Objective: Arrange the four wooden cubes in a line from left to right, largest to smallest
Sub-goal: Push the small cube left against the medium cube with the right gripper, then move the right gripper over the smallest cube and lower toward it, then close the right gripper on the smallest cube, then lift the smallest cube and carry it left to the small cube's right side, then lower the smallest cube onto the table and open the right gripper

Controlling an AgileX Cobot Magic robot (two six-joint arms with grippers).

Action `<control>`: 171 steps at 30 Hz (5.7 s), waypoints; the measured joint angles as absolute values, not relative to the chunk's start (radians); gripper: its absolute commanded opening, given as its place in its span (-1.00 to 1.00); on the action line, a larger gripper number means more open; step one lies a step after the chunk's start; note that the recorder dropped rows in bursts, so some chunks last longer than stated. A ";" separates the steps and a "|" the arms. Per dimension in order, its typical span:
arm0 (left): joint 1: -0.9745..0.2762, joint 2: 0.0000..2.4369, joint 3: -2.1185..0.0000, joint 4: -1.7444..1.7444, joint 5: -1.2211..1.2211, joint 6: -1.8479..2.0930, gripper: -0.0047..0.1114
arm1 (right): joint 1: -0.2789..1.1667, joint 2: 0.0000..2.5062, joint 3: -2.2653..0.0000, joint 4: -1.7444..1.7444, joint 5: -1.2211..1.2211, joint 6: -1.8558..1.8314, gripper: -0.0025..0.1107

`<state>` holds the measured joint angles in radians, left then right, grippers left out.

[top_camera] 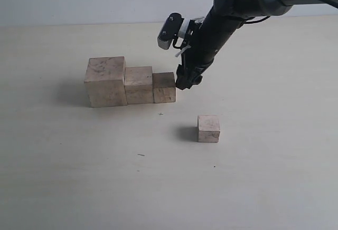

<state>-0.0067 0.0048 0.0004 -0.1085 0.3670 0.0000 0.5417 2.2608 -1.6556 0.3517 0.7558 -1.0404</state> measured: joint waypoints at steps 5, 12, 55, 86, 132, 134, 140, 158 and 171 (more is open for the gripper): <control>-0.007 0.005 0.000 -0.108 0.367 0.000 -0.92 | 0.542 2.261 -1.656 0.353 0.758 -1.040 0.18; -0.007 0.005 0.000 -0.108 0.367 0.000 -0.92 | 0.542 2.189 -1.656 0.345 0.798 -0.984 0.18; -0.007 0.005 0.000 -0.108 0.367 0.000 -0.92 | 0.527 1.826 -1.145 0.435 0.829 -1.263 -0.11; -0.029 0.005 0.000 -0.108 0.367 0.000 -0.92 | 0.527 1.972 -1.145 0.457 0.795 -1.260 0.16; -0.029 0.005 0.000 -0.110 0.367 0.000 -0.92 | 0.469 2.276 -1.606 0.561 0.879 -1.580 -0.96; -0.029 0.005 0.000 -0.110 0.367 0.000 -0.92 | 0.470 2.276 -1.610 0.554 0.879 -1.554 -0.94; -0.029 0.005 0.000 -0.110 0.367 0.000 -0.92 | 0.471 2.276 -1.610 0.551 0.877 -1.521 -0.55; -0.029 0.005 0.000 -0.110 0.367 0.000 -0.92 | 0.471 2.237 -1.610 0.558 0.886 -1.456 0.26; -0.029 0.005 0.000 -0.110 0.367 0.000 -0.92 | 0.471 2.166 -1.610 0.215 0.869 -1.083 0.26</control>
